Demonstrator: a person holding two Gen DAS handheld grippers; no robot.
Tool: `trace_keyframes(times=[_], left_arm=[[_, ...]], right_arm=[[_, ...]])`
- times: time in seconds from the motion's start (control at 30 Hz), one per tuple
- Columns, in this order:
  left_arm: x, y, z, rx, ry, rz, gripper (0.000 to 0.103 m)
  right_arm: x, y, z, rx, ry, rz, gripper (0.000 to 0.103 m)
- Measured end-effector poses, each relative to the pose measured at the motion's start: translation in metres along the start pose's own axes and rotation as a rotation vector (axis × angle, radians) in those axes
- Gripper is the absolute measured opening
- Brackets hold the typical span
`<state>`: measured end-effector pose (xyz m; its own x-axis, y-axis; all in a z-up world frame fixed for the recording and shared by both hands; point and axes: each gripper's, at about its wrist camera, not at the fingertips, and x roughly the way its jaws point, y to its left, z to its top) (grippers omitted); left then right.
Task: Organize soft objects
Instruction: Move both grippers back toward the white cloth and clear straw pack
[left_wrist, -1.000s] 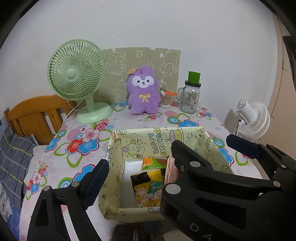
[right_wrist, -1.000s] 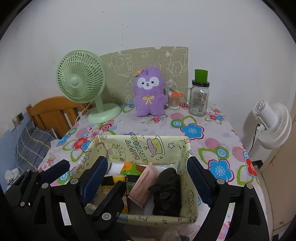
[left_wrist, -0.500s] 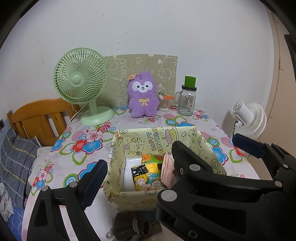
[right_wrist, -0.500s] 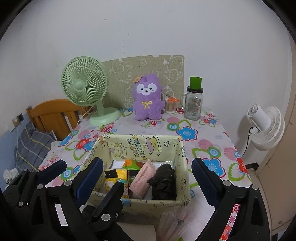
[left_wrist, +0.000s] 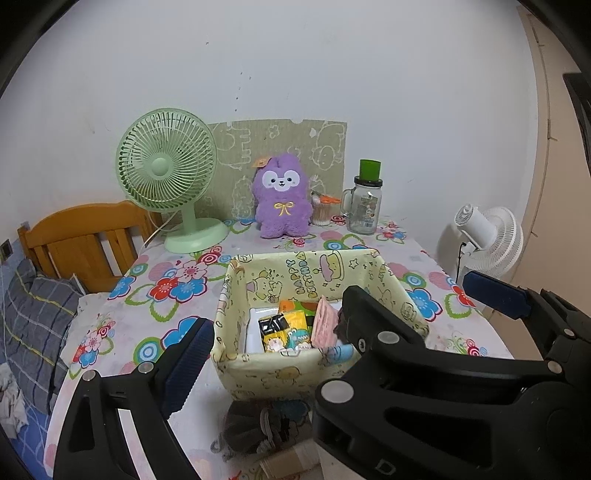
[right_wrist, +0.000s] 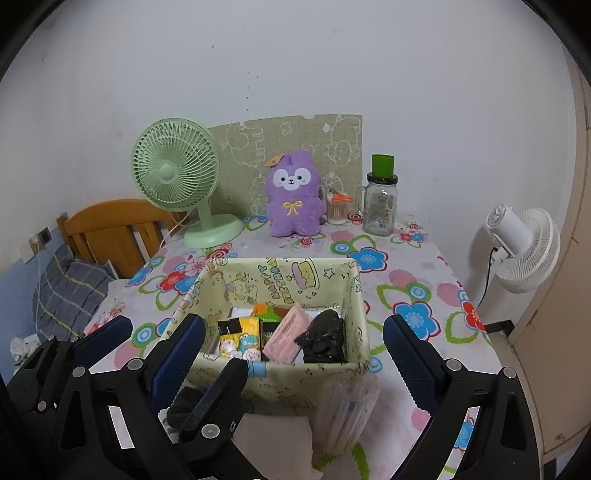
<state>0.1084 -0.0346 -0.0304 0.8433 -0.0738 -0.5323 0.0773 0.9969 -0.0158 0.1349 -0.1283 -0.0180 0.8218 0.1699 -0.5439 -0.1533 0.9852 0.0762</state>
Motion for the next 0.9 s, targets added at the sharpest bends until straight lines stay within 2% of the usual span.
trace_keyframes(times=[0.47, 0.9], left_arm=[[-0.025, -0.006, -0.012, 0.004, -0.019, -0.016, 0.094], [-0.034, -0.005, -0.031, 0.005, -0.017, -0.034, 0.094]], right_arm=[[-0.029, 0.001, -0.014, -0.006, -0.030, -0.002, 0.099], [-0.038, 0.006, -0.033, -0.021, -0.029, -0.006, 0.098]])
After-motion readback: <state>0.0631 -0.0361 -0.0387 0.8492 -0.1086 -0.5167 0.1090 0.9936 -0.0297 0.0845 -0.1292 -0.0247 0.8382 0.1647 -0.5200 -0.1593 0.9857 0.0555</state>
